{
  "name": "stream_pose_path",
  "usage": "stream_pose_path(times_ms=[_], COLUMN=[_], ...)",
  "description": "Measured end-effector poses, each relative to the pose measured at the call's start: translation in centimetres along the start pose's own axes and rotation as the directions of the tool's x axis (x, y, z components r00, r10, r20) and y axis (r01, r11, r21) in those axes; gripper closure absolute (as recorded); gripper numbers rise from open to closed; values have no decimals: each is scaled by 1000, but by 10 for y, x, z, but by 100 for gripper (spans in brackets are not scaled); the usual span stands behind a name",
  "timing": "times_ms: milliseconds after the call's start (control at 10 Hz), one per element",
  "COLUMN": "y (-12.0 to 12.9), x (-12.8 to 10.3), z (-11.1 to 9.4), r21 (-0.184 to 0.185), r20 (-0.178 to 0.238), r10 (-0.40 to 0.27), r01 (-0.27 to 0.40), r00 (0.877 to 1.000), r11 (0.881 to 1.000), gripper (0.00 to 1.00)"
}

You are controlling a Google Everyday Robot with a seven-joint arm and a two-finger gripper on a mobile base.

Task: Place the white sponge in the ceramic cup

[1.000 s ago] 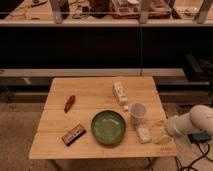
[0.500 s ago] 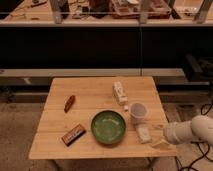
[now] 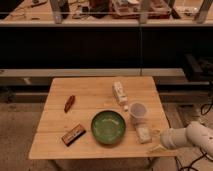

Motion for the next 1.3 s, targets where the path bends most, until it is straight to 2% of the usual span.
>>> stream_pose_path(times_ms=[400,600,800,900,1300], y=[-19,-33,-42,-44,-49], x=[-1,-5,-6,-4,8], z=[18,19,20,20,21], r21=[19,31,28,24,3], r20=[53,86,105,107,87], r10=[29,48,67,76,115], r01=[-30,-51,-70,-79,-116], r00=[998,995,992,991,990], r11=[999,998,997,997,993], gripper=[35,35,36,41,81])
